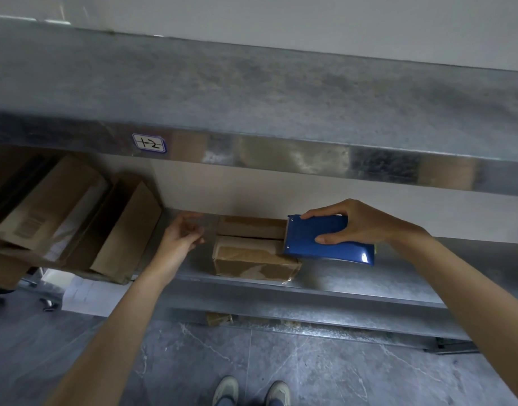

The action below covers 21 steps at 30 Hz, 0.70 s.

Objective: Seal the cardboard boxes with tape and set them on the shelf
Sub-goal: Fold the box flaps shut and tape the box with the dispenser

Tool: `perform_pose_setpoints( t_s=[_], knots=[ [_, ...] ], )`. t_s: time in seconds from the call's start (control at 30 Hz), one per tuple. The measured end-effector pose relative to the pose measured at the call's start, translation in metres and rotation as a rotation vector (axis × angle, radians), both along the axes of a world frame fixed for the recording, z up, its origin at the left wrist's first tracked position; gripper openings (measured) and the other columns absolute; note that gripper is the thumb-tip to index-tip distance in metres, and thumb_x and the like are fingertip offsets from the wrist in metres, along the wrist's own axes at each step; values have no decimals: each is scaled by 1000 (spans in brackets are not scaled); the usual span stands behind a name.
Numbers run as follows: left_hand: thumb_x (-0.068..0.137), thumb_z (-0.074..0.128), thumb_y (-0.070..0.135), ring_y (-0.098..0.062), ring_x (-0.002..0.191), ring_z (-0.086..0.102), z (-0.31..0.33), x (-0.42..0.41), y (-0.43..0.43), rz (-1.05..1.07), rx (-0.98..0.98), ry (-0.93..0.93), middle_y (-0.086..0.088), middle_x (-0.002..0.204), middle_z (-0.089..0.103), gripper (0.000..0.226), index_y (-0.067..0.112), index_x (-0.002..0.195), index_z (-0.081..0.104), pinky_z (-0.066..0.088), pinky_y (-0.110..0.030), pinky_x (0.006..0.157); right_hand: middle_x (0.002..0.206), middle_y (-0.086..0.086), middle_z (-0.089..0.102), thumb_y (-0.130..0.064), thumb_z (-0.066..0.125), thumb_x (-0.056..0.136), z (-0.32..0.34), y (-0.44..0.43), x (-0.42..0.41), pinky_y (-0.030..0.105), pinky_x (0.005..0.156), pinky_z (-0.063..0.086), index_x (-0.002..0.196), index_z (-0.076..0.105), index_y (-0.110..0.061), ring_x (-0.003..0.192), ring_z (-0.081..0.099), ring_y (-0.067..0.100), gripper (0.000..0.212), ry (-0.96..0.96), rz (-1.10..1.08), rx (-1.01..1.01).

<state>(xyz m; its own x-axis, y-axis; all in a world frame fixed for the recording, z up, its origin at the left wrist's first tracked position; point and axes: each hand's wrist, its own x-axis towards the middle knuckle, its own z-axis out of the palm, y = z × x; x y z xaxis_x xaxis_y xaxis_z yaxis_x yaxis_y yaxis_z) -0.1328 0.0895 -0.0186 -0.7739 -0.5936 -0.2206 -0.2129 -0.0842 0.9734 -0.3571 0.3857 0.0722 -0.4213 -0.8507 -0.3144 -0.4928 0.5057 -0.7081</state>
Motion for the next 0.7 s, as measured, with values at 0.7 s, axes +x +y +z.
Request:
perform_pose_setpoints(
  t_s=[0.7],
  knots=[
    [82, 72, -3, -21, 96, 67, -30, -11, 34, 154, -458, -79, 3, 95, 69, 29, 21, 99, 67, 53, -35, 89, 126, -38, 55, -37, 81, 79, -7, 8, 10, 7, 99, 37, 121, 62, -53, 120, 49, -15, 49, -16, -76, -46]
  ],
)
